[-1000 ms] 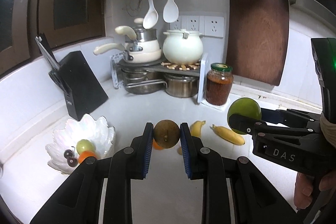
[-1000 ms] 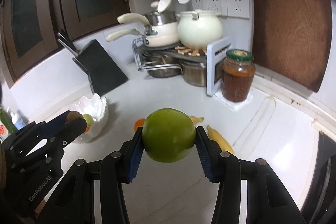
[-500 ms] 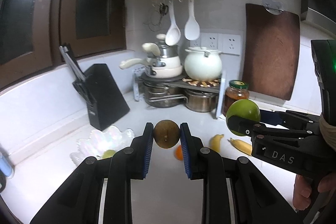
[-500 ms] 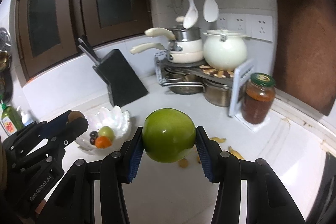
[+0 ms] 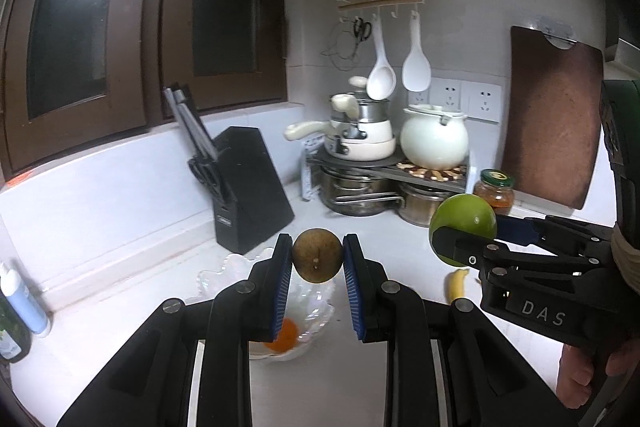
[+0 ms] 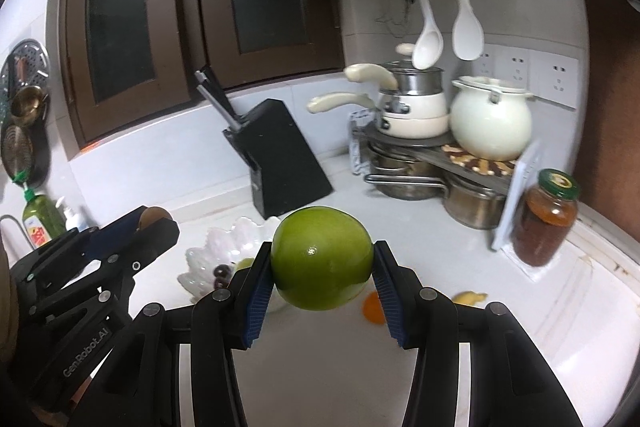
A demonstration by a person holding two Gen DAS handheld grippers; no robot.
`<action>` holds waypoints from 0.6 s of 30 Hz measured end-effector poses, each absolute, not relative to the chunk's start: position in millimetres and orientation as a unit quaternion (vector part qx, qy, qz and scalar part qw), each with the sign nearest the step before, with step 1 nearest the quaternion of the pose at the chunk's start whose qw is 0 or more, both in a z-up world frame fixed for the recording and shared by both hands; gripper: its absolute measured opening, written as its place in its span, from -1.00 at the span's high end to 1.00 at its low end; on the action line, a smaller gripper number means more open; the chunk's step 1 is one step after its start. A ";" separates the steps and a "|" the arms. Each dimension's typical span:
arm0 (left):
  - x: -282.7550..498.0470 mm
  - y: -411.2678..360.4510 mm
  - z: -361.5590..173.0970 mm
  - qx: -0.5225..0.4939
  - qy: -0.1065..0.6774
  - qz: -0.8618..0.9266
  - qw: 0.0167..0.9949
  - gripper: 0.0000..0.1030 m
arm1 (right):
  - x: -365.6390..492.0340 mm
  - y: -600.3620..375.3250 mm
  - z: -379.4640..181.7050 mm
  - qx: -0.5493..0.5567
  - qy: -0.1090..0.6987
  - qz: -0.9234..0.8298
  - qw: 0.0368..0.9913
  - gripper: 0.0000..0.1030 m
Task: Organize fruits
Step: 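Carry the brown fruit with the left gripper while the right gripper carries the pomelo over the bowl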
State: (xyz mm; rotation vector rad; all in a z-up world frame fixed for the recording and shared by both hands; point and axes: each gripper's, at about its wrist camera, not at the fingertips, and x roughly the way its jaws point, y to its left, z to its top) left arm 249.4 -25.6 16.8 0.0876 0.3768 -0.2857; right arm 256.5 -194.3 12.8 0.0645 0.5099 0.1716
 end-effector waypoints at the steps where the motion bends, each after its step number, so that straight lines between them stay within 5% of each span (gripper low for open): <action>1: 250.0 -23.1 16.9 0.043 0.186 -0.139 0.972 0.49 | 257.5 -192.4 12.4 0.031 0.251 0.087 0.963 0.04; 18: 276.6 13.5 10.2 0.036 0.202 -0.100 0.974 0.49 | 297.3 -149.8 5.6 0.020 0.263 0.140 0.954 0.05</action>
